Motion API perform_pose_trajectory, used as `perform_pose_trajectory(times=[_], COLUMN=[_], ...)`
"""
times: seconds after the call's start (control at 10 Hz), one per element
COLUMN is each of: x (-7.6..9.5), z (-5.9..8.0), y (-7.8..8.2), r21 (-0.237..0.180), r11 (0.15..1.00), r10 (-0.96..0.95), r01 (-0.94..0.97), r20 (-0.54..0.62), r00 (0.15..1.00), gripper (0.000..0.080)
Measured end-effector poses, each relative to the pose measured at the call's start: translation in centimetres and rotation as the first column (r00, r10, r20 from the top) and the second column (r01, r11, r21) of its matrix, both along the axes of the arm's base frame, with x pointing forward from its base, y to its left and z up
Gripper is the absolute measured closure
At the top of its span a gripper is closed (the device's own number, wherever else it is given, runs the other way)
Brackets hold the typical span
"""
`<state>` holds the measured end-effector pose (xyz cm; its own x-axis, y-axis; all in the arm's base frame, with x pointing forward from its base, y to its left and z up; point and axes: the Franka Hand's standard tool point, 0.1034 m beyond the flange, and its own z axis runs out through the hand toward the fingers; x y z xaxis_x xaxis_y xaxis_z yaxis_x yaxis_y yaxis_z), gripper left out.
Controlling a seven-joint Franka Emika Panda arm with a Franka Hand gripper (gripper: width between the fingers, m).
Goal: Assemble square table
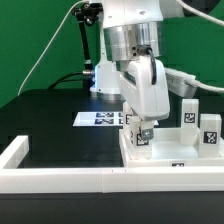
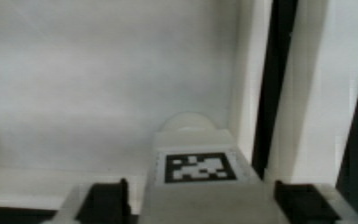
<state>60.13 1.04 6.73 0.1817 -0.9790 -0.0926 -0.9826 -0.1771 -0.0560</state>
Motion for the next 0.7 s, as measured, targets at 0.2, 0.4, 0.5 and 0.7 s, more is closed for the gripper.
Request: perform_pose_trajectory(times=[0.2,0.4,0.5,0.7], x=[-0.07,-0.18,-0.23,-0.17], z=[0.0,-0.05,-0.03,0.24], y=[0.0,-0.06,-0.07,-0.06], r21=[-0.012,-0.031,-0.042,-0.044], r11=[0.978,0.909,0.846,0.724], r10=[0.209,0.415,0.533,0.689], r01=[-0.208,-0.415,-0.532,-0.688], r20=[0.015,0.022,0.016,0.007], r00=[0.978,0.909,0.846,0.724], gripper=[0.0182,0.016,0.0151,0.015])
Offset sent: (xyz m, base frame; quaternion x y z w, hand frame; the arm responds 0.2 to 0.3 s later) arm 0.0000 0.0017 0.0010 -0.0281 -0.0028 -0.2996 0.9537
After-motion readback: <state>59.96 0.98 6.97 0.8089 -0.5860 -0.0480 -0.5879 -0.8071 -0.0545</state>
